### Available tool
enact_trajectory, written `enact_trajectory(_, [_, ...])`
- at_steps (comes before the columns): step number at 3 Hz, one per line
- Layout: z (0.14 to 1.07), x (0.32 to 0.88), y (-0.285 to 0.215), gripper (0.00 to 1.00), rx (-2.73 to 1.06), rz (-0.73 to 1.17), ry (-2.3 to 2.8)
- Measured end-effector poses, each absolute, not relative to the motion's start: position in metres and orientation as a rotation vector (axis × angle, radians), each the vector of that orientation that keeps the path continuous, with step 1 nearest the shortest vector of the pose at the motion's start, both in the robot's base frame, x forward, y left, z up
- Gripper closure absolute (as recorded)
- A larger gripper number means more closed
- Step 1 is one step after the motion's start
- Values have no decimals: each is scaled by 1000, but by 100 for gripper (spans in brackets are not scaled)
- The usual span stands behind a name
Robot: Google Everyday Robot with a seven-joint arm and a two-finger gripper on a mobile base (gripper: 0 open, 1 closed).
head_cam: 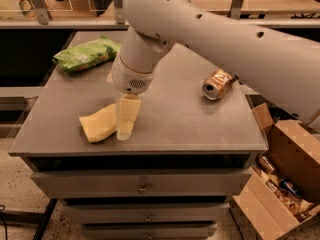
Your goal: Move sponge near green rice chip bag
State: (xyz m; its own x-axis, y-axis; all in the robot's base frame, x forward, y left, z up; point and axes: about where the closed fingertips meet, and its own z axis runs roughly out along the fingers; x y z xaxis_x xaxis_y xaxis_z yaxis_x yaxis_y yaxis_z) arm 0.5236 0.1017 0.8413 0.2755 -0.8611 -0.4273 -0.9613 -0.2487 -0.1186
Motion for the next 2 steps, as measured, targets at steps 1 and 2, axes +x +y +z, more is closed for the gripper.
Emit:
enact_trajectory(1, [828, 531, 105, 18, -2214, 425, 1647])
enact_trajectory(2, [820, 535, 106, 40, -2229, 448, 1637])
